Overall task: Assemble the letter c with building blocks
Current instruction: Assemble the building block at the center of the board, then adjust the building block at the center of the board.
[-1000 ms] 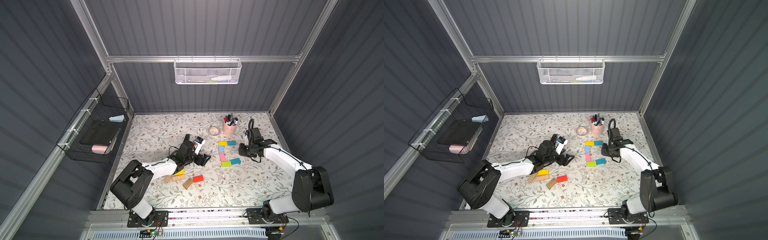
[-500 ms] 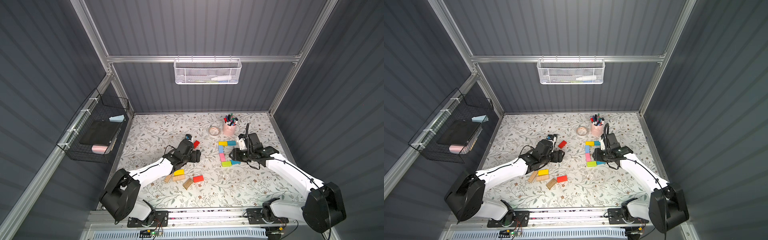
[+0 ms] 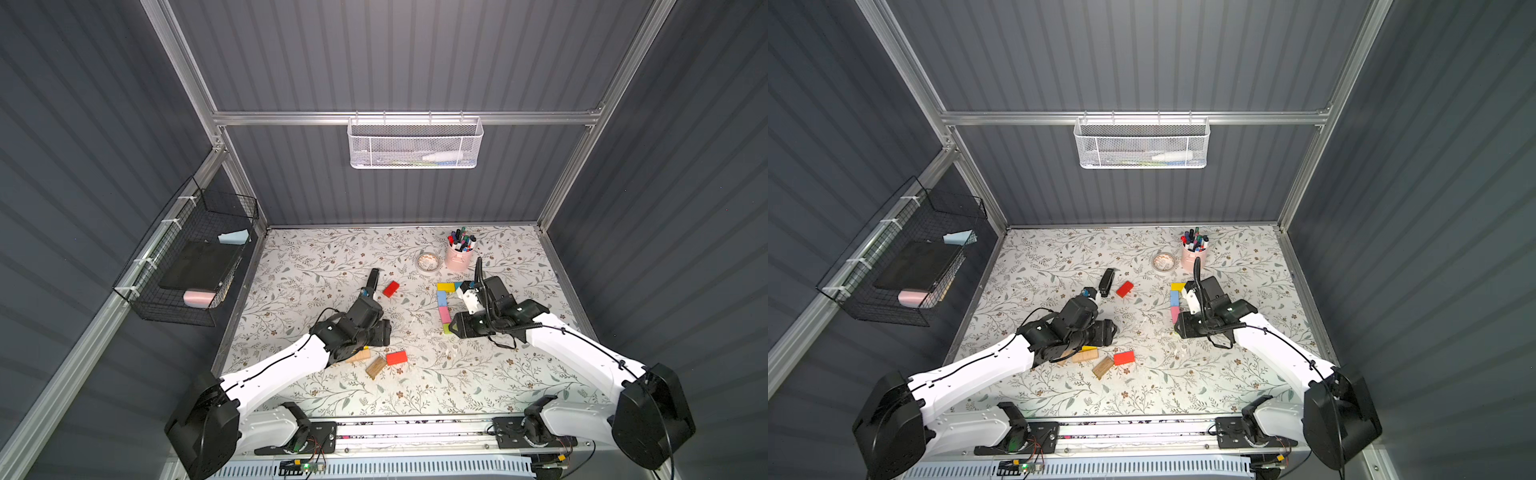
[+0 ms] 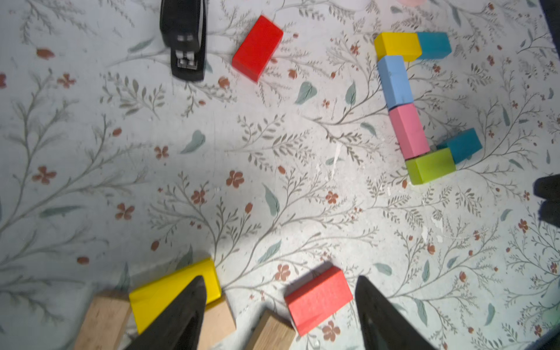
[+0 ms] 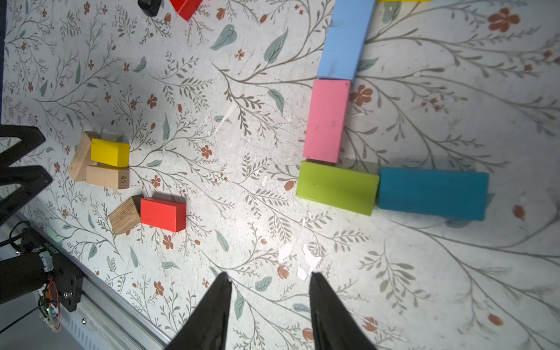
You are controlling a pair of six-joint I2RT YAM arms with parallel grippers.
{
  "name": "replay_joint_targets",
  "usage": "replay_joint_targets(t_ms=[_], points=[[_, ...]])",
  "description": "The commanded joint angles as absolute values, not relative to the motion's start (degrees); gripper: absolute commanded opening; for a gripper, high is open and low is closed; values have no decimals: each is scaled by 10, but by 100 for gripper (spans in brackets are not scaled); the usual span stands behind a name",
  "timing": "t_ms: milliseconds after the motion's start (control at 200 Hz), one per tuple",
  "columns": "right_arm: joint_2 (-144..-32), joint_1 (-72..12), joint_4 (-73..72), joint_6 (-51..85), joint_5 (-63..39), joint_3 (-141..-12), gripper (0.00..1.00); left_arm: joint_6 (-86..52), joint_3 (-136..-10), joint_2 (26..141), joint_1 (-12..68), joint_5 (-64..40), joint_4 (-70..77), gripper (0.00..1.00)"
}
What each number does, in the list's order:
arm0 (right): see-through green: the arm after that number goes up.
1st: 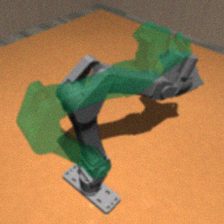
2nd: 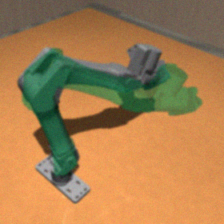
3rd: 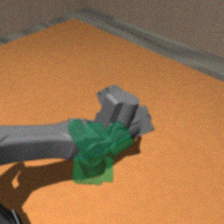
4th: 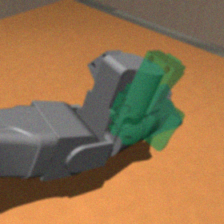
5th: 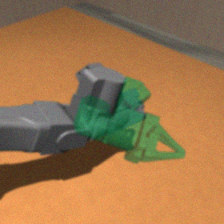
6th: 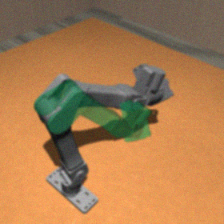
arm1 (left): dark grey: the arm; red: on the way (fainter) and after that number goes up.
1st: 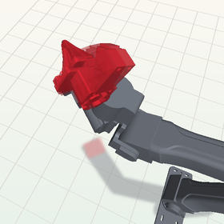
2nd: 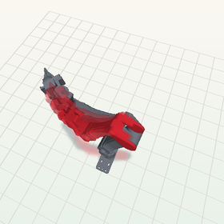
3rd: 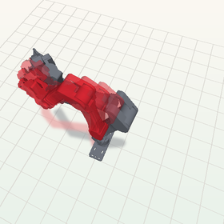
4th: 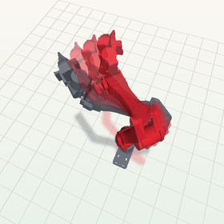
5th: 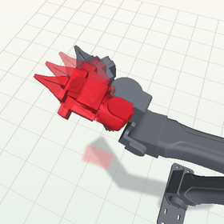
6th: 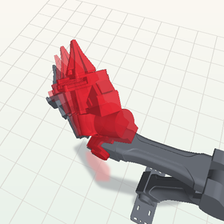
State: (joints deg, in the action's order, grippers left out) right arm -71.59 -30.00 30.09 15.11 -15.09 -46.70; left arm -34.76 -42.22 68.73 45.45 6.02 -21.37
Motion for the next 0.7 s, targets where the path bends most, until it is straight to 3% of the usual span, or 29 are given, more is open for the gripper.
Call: replay_joint_targets(t_ms=[0,315,695], points=[[-710,-302,309,134,-167,-466,44,-395,-408,665,476,69,-286,73],[-709,-305,313,131,-193,-471,40,-444,-388,660,543,74,-351,64],[-700,-306,318,132,-212,-467,40,-447,-404,754,602,103,-348,57]])
